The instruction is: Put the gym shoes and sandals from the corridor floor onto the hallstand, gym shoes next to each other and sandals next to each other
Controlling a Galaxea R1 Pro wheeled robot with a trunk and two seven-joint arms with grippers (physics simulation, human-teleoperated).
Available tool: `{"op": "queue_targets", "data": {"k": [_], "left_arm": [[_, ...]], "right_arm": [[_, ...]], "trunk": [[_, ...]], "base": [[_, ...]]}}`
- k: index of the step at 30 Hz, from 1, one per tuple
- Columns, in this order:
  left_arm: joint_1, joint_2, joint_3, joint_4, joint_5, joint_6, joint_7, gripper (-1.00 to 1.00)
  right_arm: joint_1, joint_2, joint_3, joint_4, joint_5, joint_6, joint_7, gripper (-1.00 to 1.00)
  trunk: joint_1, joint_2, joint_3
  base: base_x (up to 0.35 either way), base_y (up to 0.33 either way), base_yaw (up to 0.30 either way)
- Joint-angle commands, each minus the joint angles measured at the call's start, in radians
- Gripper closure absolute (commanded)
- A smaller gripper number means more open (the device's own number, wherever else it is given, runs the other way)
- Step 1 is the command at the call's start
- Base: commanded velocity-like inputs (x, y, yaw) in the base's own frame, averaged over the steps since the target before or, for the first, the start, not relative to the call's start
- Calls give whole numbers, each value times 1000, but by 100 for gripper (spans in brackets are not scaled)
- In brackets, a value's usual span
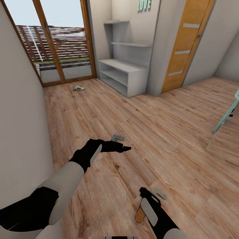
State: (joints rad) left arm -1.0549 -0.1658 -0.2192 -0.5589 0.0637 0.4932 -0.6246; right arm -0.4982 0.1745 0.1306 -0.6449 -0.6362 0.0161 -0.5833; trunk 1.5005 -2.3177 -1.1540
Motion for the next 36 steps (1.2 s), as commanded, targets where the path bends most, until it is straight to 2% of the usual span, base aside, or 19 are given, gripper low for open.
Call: {"op": "queue_targets", "data": {"k": [1, 4, 10, 14, 18, 27, 36], "left_arm": [[0, 0, -2, -1, 7, 8, 1, -100], [0, -1, -2, -1, 7, 8, 1, -100], [0, -1, -1, -1, 7, 10, 2, -100], [0, 0, 0, -1, 7, 10, 4, -100], [0, 2, 0, 0, 6, 9, 5, -100], [0, 5, 0, 0, 5, 8, 3, -100], [0, 5, 0, 0, 5, 8, 1, -100]], "right_arm": [[0, 0, 6, -1, -16, 2, -5, -100], [0, 0, 33, -1, -89, 3, 0, -100], [0, 0, 122, -1, -170, 3, 25, -100], [1, 0, 152, -1, -221, 3, 36, -100], [1, 0, 163, -1, -253, 7, 60, -100], [1, 0, 167, 0, -269, 11, 191, -100], [1, 0, 161, 48, -274, 9, 205, -100]], "trunk": [[0, 0, -1], [0, 0, -1], [0, 0, -1], [0, 0, -1], [0, 0, -1], [0, 0, -1], [0, 0, -1]], "base": [[0, 0, 0], [0, 0, 0], [0, 0, 0], [0, 0, 0], [0, 0, 0], [0, 0, 0], [0, 0, 0]]}}
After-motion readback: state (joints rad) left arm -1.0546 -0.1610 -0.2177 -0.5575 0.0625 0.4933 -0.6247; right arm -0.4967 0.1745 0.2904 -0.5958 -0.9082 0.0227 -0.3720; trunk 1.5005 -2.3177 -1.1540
